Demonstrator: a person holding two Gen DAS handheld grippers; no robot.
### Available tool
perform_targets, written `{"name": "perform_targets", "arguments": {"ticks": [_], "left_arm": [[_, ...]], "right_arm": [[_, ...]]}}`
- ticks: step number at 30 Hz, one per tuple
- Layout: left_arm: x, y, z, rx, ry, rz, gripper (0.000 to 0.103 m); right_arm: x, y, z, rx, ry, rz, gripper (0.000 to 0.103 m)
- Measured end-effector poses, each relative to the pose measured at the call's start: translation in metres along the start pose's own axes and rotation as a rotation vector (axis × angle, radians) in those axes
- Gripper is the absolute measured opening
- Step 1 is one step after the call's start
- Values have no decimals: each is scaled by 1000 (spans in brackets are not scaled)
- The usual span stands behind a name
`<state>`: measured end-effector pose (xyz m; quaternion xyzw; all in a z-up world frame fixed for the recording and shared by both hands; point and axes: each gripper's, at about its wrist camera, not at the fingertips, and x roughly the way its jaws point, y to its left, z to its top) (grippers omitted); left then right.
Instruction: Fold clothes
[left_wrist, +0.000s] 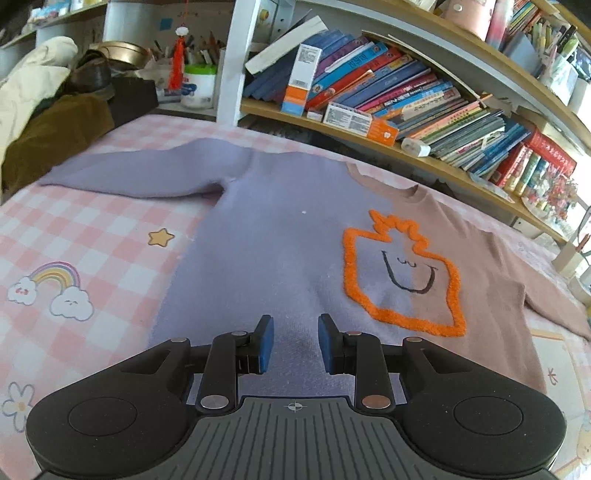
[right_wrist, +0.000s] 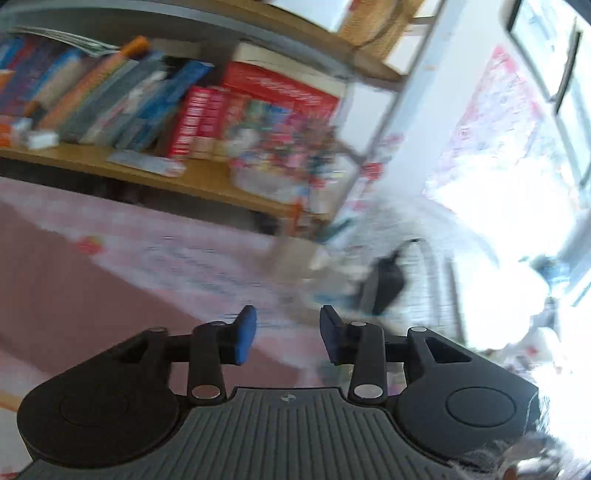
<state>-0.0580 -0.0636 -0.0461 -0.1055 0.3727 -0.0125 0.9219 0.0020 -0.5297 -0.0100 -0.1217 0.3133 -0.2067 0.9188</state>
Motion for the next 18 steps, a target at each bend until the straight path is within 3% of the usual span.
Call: {"name": "perform_targets", "arguments": {"ticks": [8, 14, 18], "left_arm": [[-12, 8, 0, 10, -4, 81, 27], [-16, 21, 4, 41, -19, 73, 27], [-19, 30, -1, 60, -11, 30, 27]], "right_arm": [[-42, 76, -44, 54, 147, 423, 35], [-87, 113, -69, 58, 206, 526, 35], [-107, 116, -79, 115, 232, 505, 35]]}}
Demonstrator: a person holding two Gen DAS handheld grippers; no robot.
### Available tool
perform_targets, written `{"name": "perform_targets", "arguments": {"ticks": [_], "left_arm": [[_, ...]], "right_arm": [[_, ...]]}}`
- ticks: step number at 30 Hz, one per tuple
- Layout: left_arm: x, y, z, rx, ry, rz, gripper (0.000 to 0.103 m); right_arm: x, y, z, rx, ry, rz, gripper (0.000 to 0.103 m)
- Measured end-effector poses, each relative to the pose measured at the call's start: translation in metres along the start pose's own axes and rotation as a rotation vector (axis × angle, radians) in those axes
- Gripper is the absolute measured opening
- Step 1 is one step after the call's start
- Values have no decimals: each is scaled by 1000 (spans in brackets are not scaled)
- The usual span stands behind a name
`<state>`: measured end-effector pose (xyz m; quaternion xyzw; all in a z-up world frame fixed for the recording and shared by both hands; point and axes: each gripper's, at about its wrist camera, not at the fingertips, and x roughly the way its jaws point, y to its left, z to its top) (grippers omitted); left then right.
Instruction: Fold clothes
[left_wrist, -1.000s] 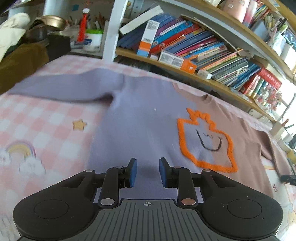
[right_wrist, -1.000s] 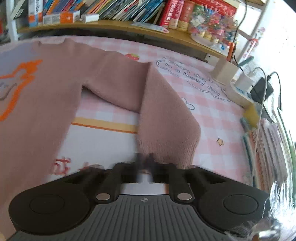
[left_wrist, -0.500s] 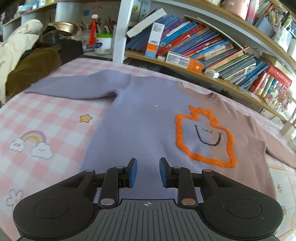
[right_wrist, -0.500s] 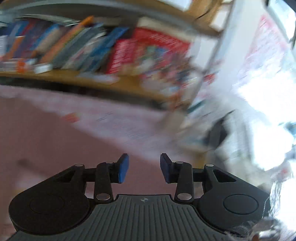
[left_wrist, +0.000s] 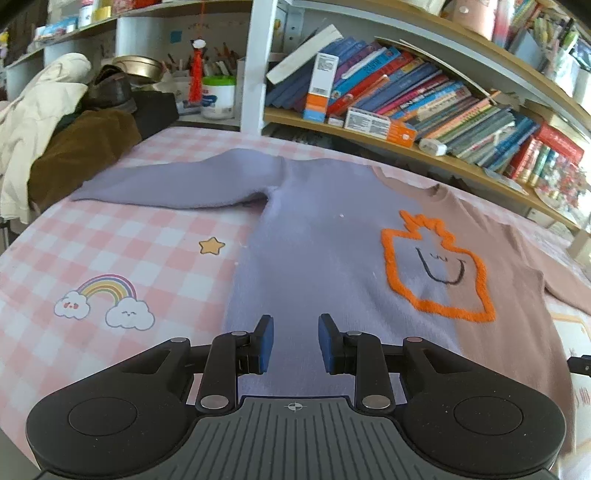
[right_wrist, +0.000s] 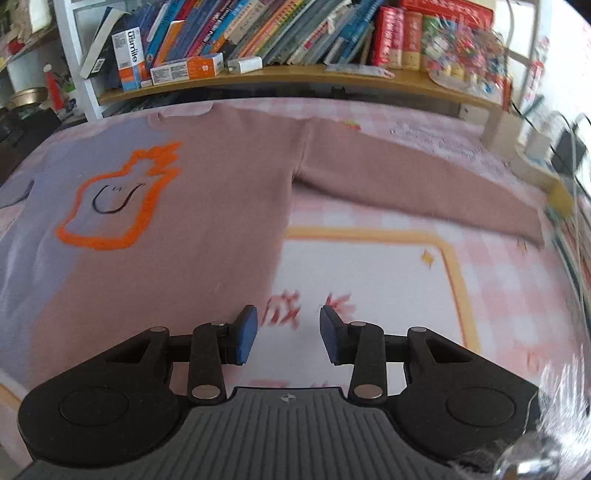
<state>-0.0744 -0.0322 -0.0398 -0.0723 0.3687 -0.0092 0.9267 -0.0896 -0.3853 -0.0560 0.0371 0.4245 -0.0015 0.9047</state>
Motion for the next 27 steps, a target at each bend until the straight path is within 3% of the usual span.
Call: {"name": "perform_targets", "arguments": {"ticks": [9, 13, 23, 26, 27], "left_arm": [[-20, 36, -16, 19, 32, -65, 28], [-26, 48, -19, 28, 35, -78, 47], [-16, 53, -24, 1, 95, -97, 46], [-11, 50, -26, 15, 122, -97, 43], [-9, 49, -27, 20, 128, -97, 36]], "right_arm": [[-35, 22, -41, 159, 16, -28, 36], [-47, 36, -62, 212, 24, -31, 36], [-54, 52, -74, 270, 4, -69, 36], [-52, 52, -73, 270, 5, -77, 28], [-52, 53, -73, 264, 6, -75, 25]]}}
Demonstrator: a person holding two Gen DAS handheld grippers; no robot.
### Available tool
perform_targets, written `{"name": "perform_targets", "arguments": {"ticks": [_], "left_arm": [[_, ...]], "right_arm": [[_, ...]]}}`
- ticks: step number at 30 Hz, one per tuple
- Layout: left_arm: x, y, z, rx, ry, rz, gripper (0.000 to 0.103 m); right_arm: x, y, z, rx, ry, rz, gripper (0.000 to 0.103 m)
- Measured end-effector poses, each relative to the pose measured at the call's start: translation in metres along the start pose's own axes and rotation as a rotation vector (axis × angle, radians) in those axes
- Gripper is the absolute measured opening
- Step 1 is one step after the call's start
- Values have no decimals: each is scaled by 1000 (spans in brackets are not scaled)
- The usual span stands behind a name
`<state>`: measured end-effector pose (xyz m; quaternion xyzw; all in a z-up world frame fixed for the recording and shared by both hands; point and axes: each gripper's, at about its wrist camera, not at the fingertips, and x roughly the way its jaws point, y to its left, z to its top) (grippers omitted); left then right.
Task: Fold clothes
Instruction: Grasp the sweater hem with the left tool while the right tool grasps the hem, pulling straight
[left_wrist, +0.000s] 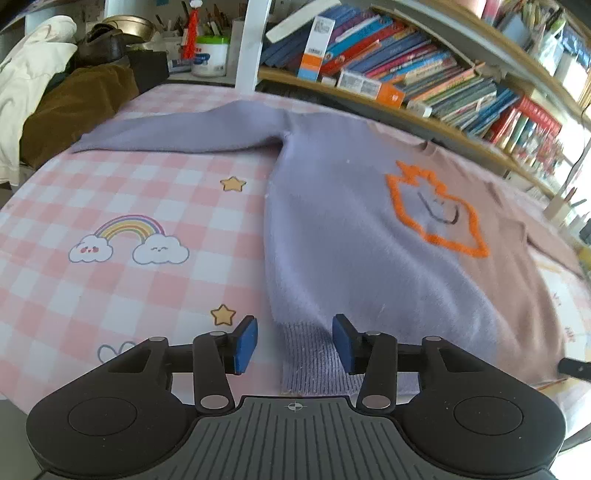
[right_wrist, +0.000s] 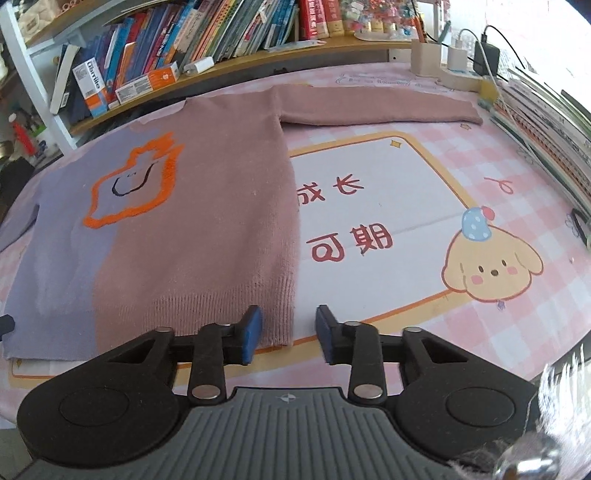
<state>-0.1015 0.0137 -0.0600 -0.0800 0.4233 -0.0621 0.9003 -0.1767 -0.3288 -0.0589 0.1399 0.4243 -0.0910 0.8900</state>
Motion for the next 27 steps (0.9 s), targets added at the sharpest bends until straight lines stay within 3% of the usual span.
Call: {"name": "perform_targets", "arguments": {"ticks": [3, 6, 10, 15, 27], "left_arm": [[3, 1, 1, -3, 10, -24, 11], [9, -4, 5, -3, 27, -76, 5], [10, -21, 6, 69, 18, -101, 4], [7, 4, 9, 7, 5, -65, 4], [9, 6, 4, 35, 13, -66, 4]], "right_arm": [[2, 6, 1, -24, 7, 16, 17], [5, 12, 3, -67, 12, 28, 9], [4, 13, 7, -69, -12, -48, 7], [1, 16, 4, -66, -13, -42, 7], [-1, 25, -1, -82, -12, -63, 7]]}}
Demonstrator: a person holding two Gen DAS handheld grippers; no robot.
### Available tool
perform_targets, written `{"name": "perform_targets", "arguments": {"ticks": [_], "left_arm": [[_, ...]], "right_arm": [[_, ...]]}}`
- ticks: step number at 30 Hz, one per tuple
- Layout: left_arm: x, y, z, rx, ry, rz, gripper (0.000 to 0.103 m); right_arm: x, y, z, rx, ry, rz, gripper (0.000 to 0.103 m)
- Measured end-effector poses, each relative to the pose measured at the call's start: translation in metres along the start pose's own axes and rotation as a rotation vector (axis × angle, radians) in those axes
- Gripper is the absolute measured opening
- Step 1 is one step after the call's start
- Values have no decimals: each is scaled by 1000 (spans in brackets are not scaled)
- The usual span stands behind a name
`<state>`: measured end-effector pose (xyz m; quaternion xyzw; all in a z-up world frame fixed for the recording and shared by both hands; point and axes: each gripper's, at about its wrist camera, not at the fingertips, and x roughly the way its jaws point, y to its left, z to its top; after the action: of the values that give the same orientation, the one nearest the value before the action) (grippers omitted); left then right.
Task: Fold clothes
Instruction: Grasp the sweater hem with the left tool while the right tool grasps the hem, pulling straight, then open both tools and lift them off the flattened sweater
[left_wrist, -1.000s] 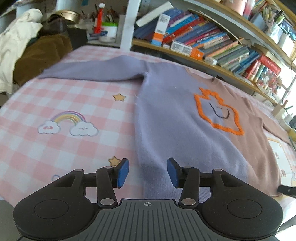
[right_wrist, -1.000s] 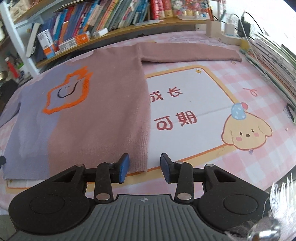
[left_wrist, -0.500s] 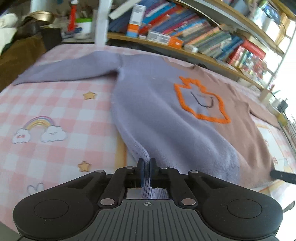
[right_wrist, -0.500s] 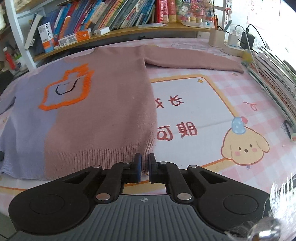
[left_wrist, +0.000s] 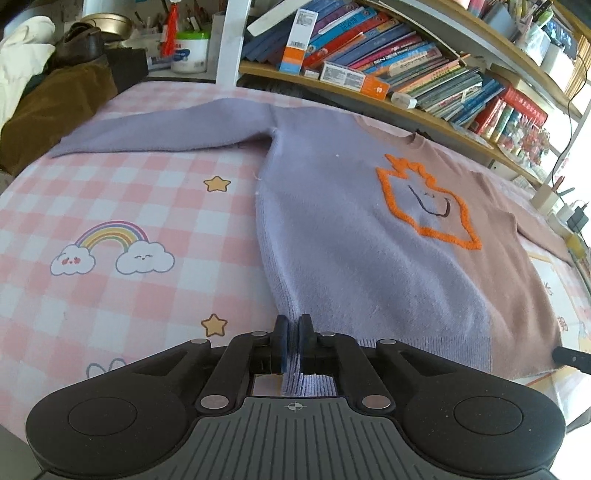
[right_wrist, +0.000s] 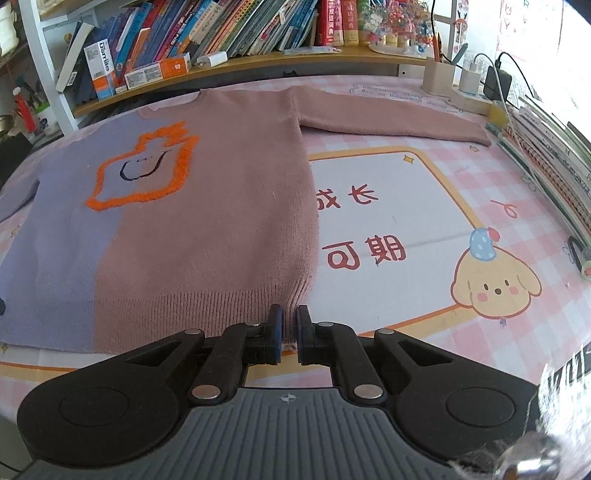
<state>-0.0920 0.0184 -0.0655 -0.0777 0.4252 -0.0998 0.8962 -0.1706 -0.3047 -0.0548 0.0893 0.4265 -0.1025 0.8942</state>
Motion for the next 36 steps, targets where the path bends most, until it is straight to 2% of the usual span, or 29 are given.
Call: {"name": "perform_targets", "arguments": {"ticks": [3, 6, 9, 11, 13, 15, 17, 18, 19, 20, 22, 25, 36], "left_arm": [[0, 1, 0, -1, -1, -5, 4], [0, 2, 0, -3, 4, -5, 9], [-3, 0, -1, 5, 5, 5, 13], [-8, -2, -1, 20, -12, 14, 17], [-13, -5, -1, 35, -28, 22, 28], [-18, -7, -2, 49, -45, 31, 35], [-24, -9, -2, 67, -64, 37, 42], [-27, -10, -3, 77, -75, 38, 50], [-30, -12, -4, 87, -85, 40, 55], [-33, -13, -5, 100, -96, 41, 57], [-39, -17, -9, 130, -117, 44, 63], [-48, -22, -14, 163, -142, 44, 77], [-59, -34, -29, 164, -140, 78, 89]], "right_arm": [[0, 1, 0, 0, 1, -5, 7], [-1, 3, 0, -5, 0, -13, 8], [-4, 8, 0, -31, -9, -39, 14], [-7, 14, 0, -57, -25, -56, 36], [-13, 19, 1, -85, -50, -61, 39], [-18, 26, 1, -112, -70, -72, 47], [-23, 31, 0, -133, -91, -77, 60], [-26, 34, 0, -142, -101, -78, 63], [-28, 36, -1, -149, -110, -79, 72], [-30, 39, -1, -158, -117, -80, 77], [-34, 45, -3, -176, -132, -84, 83], [-39, 52, -7, -190, -137, -93, 85], [-51, 54, -13, -181, -166, -78, 91]]}}
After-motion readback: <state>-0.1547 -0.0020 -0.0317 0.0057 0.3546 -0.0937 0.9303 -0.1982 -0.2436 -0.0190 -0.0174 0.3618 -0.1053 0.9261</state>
